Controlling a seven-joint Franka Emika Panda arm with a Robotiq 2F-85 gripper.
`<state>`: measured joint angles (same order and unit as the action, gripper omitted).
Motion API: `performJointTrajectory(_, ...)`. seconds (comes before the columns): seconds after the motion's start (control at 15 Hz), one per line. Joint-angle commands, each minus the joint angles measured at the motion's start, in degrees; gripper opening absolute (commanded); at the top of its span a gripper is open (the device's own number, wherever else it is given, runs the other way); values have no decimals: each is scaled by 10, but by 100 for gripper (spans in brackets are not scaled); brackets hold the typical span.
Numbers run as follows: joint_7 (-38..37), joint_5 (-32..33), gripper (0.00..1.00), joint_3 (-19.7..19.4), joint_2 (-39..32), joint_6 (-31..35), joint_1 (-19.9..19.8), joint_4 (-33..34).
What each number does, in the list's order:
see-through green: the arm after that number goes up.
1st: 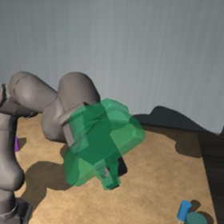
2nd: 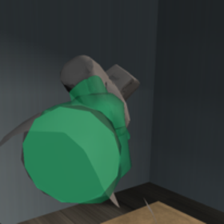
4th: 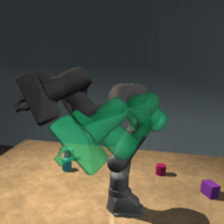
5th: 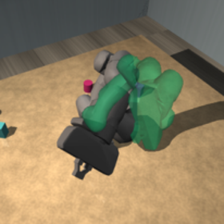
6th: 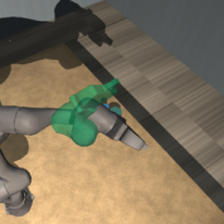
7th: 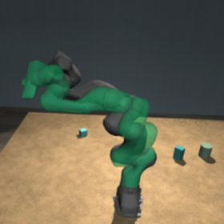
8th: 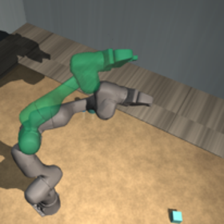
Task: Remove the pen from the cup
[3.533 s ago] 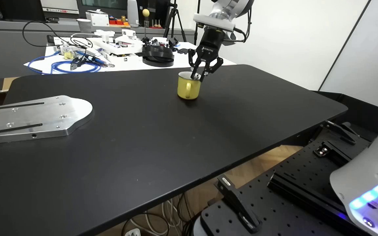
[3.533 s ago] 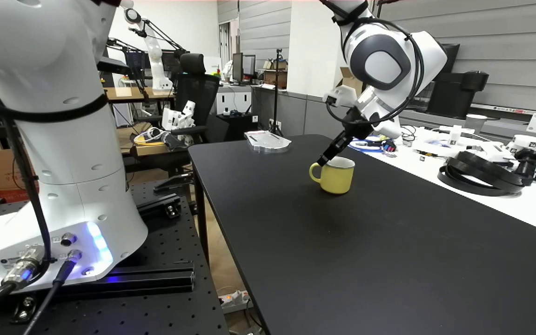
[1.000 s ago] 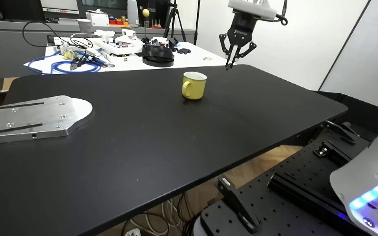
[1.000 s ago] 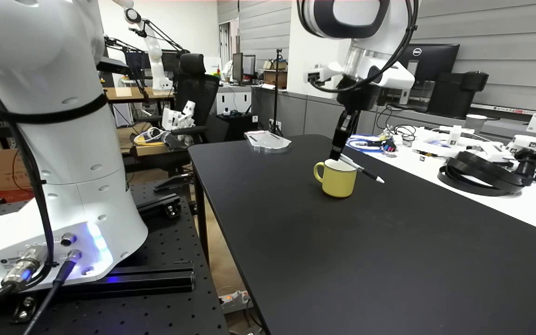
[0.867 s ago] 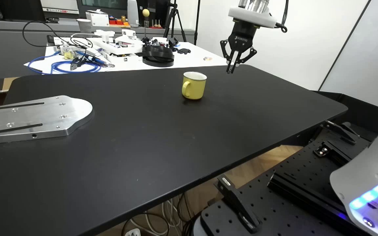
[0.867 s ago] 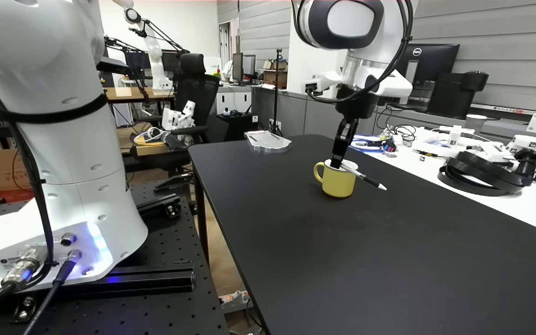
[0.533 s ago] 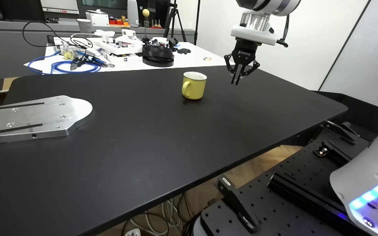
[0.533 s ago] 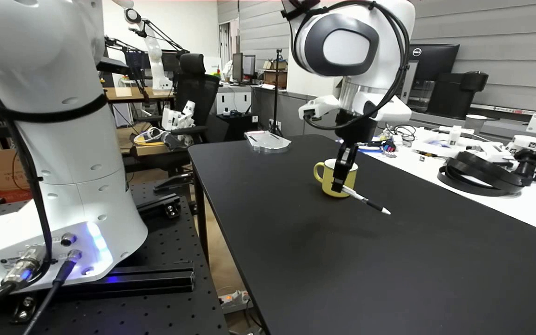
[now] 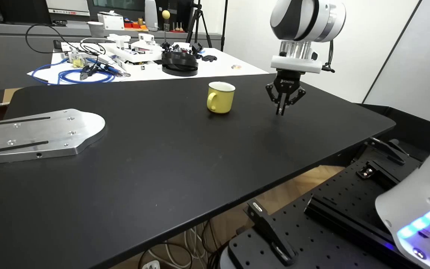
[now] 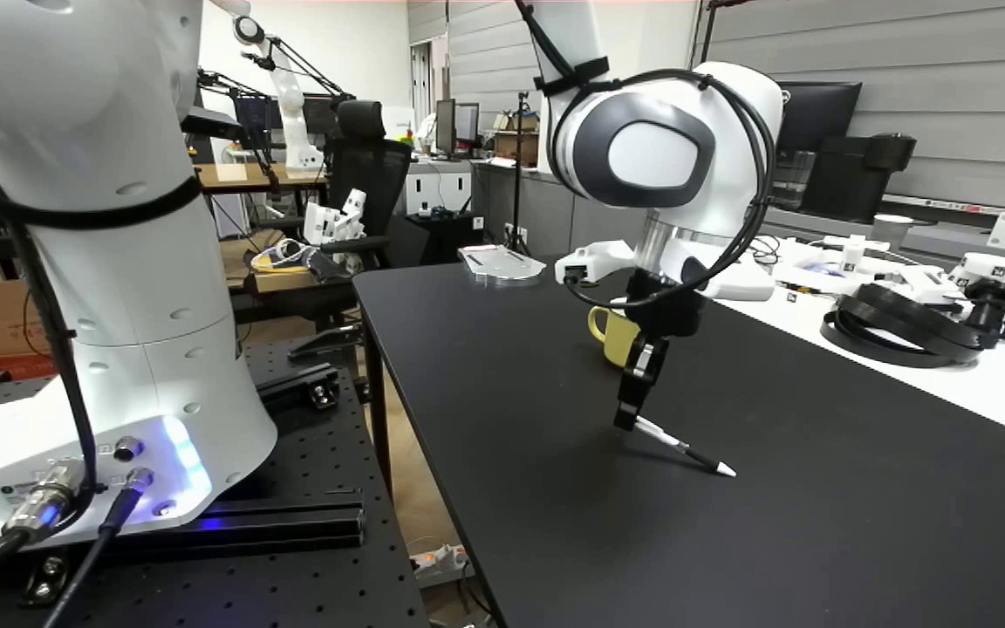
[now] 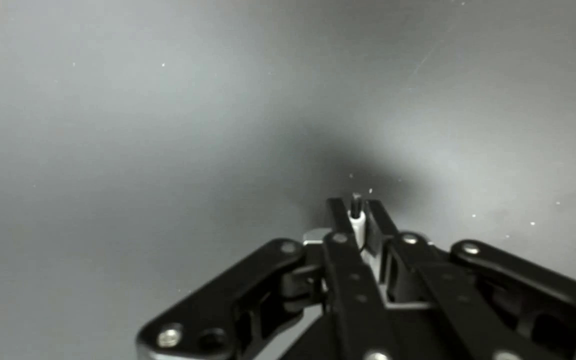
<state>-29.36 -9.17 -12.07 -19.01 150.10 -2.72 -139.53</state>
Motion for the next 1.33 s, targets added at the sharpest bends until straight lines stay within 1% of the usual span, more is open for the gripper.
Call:
performJointTrajectory(0.0, -21, 14, 3, -13, -9, -4, 9, 3)
performJointTrajectory(0.07, -17, 10, 38, -11, -9, -6, 7, 4)
performJointTrajectory(0.13, -10, 4, 39, -7, -9, -4, 4, 3)
performJointTrajectory(0.2, -4, 2, 44, -5, -10, 2, 2, 3)
performJointTrajectory(0.27, 2, -5, 51, -1, -10, 1, -1, 3)
performJointTrajectory(0.33, -26, -12, 58, 11, -1, -15, 19, 16)
performJointTrajectory(0.6, -10, -31, 85, 29, 31, -43, 17, 40)
performJointTrajectory(0.73, -5, -29, 98, 29, 51, -57, 14, 51)
performJointTrajectory(0.87, -3, -28, 100, 28, 66, -69, 9, 60)
performJointTrajectory(1.07, 11, -37, 100, 35, 84, -89, 0, 65)
performJointTrajectory(1.13, 1, -22, 100, 33, 70, -69, 3, 61)
performJointTrajectory(1.27, 5, -28, 100, 34, 78, -76, 1, 62)
